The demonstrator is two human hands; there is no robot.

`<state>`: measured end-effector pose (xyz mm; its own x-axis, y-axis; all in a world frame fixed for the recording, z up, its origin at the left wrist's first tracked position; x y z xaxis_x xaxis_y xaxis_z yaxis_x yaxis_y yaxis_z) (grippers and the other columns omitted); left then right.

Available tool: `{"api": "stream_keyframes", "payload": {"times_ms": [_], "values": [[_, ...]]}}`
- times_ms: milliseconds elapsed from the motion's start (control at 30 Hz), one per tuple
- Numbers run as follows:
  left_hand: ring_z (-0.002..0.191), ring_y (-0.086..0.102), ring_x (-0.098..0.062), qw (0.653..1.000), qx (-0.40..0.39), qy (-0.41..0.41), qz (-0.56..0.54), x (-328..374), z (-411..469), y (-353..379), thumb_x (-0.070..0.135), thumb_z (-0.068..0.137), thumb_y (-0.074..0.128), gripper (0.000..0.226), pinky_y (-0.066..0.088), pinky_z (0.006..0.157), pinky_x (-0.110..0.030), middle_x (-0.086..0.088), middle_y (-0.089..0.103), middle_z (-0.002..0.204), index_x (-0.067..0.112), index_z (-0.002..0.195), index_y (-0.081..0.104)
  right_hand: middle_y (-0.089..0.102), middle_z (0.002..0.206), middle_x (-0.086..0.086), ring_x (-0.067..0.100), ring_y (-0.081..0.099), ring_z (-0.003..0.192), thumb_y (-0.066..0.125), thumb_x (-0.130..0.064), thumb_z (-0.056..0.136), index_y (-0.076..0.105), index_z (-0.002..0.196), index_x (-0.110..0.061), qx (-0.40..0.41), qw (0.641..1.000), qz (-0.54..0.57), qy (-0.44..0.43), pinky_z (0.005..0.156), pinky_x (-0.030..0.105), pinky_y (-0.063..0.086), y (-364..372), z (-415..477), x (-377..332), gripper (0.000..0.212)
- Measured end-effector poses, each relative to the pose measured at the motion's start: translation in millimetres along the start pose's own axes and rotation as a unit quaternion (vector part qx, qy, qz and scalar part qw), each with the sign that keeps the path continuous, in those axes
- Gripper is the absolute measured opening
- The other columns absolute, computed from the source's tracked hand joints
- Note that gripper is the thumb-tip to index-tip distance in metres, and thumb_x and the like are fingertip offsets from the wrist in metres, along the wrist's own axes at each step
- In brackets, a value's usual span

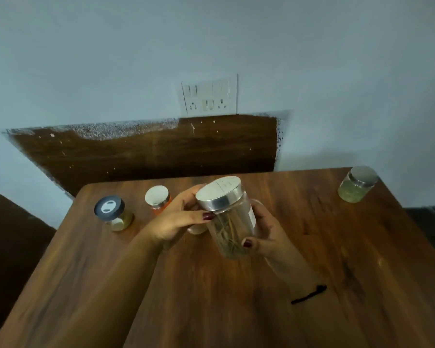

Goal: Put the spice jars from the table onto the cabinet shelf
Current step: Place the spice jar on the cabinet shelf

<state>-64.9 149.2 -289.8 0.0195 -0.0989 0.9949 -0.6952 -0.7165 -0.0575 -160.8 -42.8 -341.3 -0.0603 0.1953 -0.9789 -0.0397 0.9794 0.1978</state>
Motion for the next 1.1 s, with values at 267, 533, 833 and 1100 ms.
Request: {"api": "stream_keyframes", "payload": {"times_ms": [267,533,833,1100], "values": [[0.123,0.06,-0.021,0.991,0.039,0.126,0.036,80.0,-10.3,-11.7,0.062,0.071,0.076,0.082,0.053,0.095,-0.029,-0.002,0.065,0.13,0.015,0.134,0.054,0.066,0.118,-0.002,0.026,0.066,0.11,0.089,-0.048,0.056,0.042,0.13,-0.023,0.073,0.987,0.019,-0.142,0.076,0.037,0.06,54.4,6.9,-74.4,0.092],[0.112,0.065,-0.035,0.985,0.116,0.125,-0.011,116.1,-30.7,-39.9,0.053,0.102,0.037,0.054,0.05,0.098,-0.055,-0.017,0.07,0.118,0.013,0.126,0.064,0.073,0.103,0.001,0.019,0.071,0.096,0.094,-0.053,0.04,0.05,0.123,-0.016,0.078,0.967,0.17,-0.172,0.071,0.027,0.059,102.3,25.7,-118.4,0.101],[0.126,0.061,-0.02,0.976,0.126,0.104,-0.144,127.8,-44.5,-54.4,0.06,0.097,0.022,0.069,0.04,0.113,-0.048,-0.007,0.067,0.131,0.016,0.137,0.056,0.072,0.109,0.006,0.023,0.069,0.105,0.09,-0.057,0.048,0.05,0.125,-0.009,0.053,0.963,0.178,-0.197,0.084,0.035,0.057,154.8,48.2,-151.4,0.099],[0.124,0.062,-0.022,0.96,0.128,0.179,-0.173,154.0,-50.8,-67.1,0.066,0.089,0.019,0.076,0.045,0.107,-0.043,-0.01,0.068,0.128,0.017,0.131,0.06,0.07,0.113,0.006,0.02,0.068,0.108,0.084,-0.059,0.058,0.054,0.12,-0.01,0.044,0.962,0.161,-0.217,0.083,0.029,0.056,184.0,66.1,-168.9,0.084]]}}
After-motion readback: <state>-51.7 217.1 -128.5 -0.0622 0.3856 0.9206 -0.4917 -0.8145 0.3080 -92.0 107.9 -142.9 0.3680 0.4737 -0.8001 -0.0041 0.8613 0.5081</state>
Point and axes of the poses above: each hand's wrist, its own z-axis towards the middle knuckle, its own y-axis out of the palm, x = y × z, the point moved 1 cm from there along z, towards the middle knuckle
